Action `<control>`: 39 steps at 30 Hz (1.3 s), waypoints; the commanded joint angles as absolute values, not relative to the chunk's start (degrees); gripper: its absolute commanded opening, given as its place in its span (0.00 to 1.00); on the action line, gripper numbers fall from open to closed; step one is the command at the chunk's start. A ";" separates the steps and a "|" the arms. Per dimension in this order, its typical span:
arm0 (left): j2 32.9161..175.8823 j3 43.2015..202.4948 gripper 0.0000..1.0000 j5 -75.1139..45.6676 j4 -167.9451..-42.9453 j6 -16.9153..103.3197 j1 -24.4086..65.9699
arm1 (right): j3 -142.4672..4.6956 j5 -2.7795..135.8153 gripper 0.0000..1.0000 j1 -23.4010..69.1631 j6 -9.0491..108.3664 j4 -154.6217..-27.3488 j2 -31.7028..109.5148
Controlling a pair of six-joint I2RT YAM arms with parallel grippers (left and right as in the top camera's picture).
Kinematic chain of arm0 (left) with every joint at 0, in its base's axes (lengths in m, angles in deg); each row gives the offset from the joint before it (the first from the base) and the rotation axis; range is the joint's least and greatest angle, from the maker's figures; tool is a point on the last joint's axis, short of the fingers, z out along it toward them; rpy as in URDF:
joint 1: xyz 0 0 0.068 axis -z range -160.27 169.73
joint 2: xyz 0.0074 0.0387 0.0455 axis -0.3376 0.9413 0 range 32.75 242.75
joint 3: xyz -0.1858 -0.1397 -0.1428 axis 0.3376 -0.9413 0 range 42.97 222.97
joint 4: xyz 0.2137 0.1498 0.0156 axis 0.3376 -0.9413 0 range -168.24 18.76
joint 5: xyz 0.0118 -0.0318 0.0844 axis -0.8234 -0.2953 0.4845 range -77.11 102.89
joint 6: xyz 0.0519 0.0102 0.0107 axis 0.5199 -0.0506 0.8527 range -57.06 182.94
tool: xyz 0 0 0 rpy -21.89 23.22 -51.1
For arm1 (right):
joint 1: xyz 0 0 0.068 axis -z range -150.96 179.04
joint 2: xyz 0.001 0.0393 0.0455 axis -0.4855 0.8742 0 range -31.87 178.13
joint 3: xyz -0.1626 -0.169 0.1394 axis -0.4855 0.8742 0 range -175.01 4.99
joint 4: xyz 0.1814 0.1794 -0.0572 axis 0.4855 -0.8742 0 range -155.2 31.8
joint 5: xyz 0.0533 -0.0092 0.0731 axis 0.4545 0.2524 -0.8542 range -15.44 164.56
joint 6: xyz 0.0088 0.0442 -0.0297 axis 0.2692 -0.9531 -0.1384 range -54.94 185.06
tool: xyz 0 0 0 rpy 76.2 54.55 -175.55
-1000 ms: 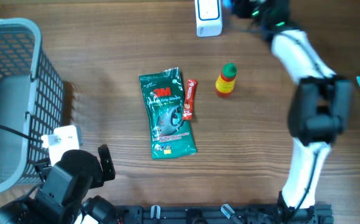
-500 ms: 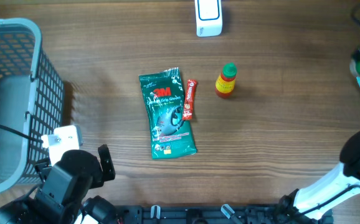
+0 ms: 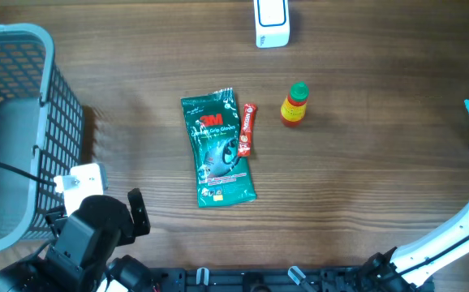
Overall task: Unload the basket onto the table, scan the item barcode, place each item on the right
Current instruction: 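Carry the jar to the right table edge and release, then lower the right gripper onto the red-capped sauce bottle and grasp it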
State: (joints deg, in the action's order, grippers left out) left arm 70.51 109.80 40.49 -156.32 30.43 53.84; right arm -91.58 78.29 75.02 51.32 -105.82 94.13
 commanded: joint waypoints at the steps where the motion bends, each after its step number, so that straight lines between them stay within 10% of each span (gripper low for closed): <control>1: 70.36 110.48 1.00 40.40 -156.19 29.44 53.58 | -96.22 79.27 1.00 75.26 50.34 -106.56 87.35; 16: 70.36 110.48 1.00 40.40 -156.19 29.44 53.58 | -99.15 55.58 1.00 55.76 22.86 -125.49 50.39; 24: 70.36 110.48 1.00 40.40 -156.19 29.44 53.58 | -93.90 45.24 1.00 35.57 62.55 -120.61 56.27; 39: 70.36 110.48 1.00 40.40 -156.19 29.44 53.58 | -89.25 52.50 1.00 19.37 67.82 -116.13 70.48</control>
